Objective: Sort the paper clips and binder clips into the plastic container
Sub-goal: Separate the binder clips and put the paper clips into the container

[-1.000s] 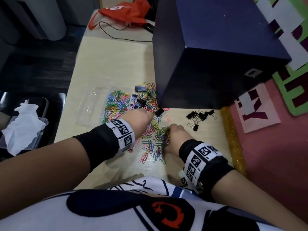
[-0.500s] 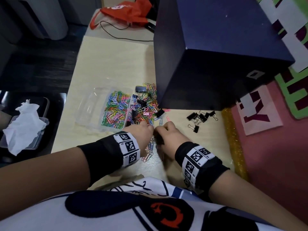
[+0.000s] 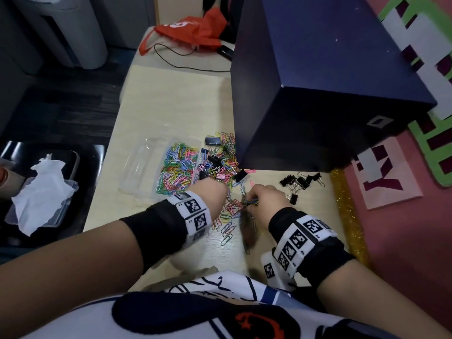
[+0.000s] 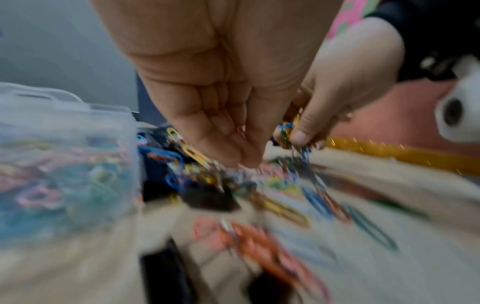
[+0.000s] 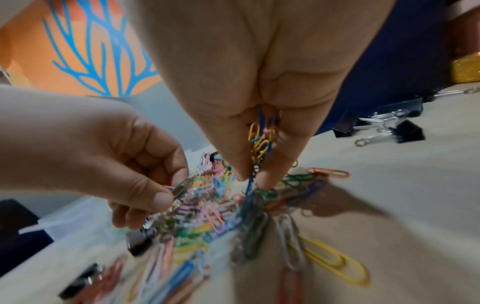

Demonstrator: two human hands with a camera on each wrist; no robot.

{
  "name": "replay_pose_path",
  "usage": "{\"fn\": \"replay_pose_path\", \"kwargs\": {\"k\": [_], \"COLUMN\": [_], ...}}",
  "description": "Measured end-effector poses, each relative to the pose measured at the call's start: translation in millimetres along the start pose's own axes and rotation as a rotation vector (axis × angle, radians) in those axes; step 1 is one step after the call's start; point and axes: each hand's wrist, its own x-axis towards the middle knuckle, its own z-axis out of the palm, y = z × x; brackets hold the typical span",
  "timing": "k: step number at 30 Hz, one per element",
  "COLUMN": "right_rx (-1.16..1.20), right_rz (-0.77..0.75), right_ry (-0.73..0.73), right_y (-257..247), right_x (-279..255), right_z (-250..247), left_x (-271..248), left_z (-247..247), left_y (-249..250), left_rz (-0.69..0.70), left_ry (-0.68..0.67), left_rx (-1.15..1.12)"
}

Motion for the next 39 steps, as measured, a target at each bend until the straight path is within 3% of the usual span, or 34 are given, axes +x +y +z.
{"fn": "replay_pose_path", "kwargs": {"k": [4,8,14,17,23,25,28,31,34,37,39], "right_rx": [0.059,0.155,0.348,0.233,-0.065,-0.112,-0.243,-0.288,-0.332,-0.395,-0.362], "right_rz": [-0.043,-0.127,-0.250,-0.269,-0.198,-0.172,-0.272,-0.291,-0.209,-0.130,-0.166], "right_ry": [0.008,0.016,0.037,-0.012,0.015,-0.069,-0.188,-0.146,-0.140,-0.142,-0.080], "right_y": [-22.1,-56.9,-113.6,-123.5,-86.1,-65.8,-44.1,-28.9,-17.3,-13.0,-14.5], "right_x": [4.0,15.7,33.2,38.3,36.0,29.7,18.4,7.3,-0.3,-1.4,0.9], "right_z": [-16.7,-26.5,-29.1,-33.9,-31.4,-20.0,4.5,17.0,11.8,4.8,4.2], "left_x": [-3.9,-14.0,-32.2,-35.3,-37.0,-35.5,-25.9,-19.4,-20.2,-17.7,-16.8], "left_z": [-20.8,-43.2,-48.5,-42.1,-34.7,-31.6,-22.9,-11.9,0.9,13.0,17.5], "left_y": [-25.6,-66.2,-103.8,-104.6,-86.7,-68.1,-39.7,-18.1,-8.2,-8.9,-9.6], "left_rz": [-0.051,-0.186,-0.281,-0.270,-0.238,-0.165,-0.036,0.036,0.053,0.058,0.069], "left_ry": [0.155,0.283,0.252,0.253,0.234,0.172,0.075,-0.030,-0.112,-0.081,-0.050], "left_rx": [-0.122,-0.163,-0.162,-0.144,-0.175,-0.146,-0.019,0.164,0.216,0.201,0.208]}}
